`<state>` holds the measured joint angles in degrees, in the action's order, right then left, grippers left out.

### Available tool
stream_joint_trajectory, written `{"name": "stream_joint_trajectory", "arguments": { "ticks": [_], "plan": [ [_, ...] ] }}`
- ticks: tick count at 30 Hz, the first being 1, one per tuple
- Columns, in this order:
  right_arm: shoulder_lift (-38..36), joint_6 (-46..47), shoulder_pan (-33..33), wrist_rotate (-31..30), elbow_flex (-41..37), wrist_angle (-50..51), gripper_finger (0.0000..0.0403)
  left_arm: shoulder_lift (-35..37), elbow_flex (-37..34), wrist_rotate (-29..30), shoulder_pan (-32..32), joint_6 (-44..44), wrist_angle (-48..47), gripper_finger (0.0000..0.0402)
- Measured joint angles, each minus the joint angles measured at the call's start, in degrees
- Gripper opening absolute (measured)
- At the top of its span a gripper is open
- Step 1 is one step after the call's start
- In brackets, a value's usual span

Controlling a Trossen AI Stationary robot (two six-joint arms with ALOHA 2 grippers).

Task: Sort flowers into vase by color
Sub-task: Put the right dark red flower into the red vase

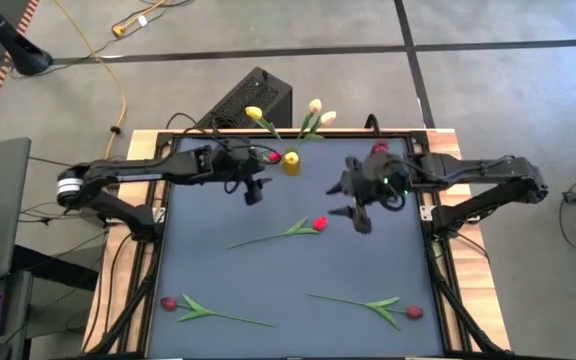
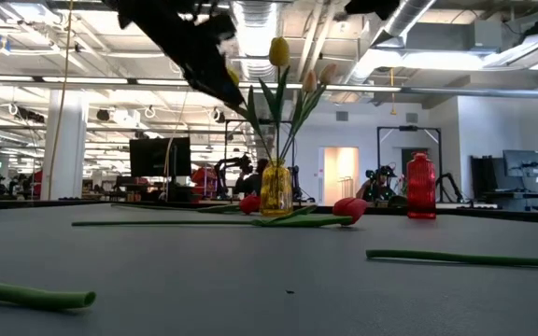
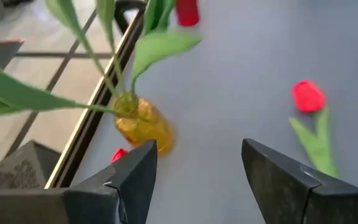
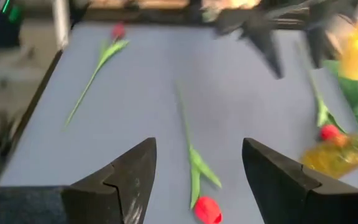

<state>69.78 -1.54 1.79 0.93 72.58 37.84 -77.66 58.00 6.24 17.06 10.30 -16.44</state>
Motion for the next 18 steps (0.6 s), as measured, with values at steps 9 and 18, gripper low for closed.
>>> {"name": "stream_joint_trajectory", "arguments": {
  "ticks": [9, 18],
  "plan": [
    [1.4, -9.7, 11.4, 0.9, 0.0, 10.9, 0.0265, 7.2, 0.0, -2.5, -2.6, 1.6, -6.6, 0.0224],
    [12.7, 23.8, 24.4, 2.5, 0.0, 13.2, 0.0265, 8.4, 0.0, -2.9, -3.6, -0.9, -7.3, 0.0224]
  ]
}}
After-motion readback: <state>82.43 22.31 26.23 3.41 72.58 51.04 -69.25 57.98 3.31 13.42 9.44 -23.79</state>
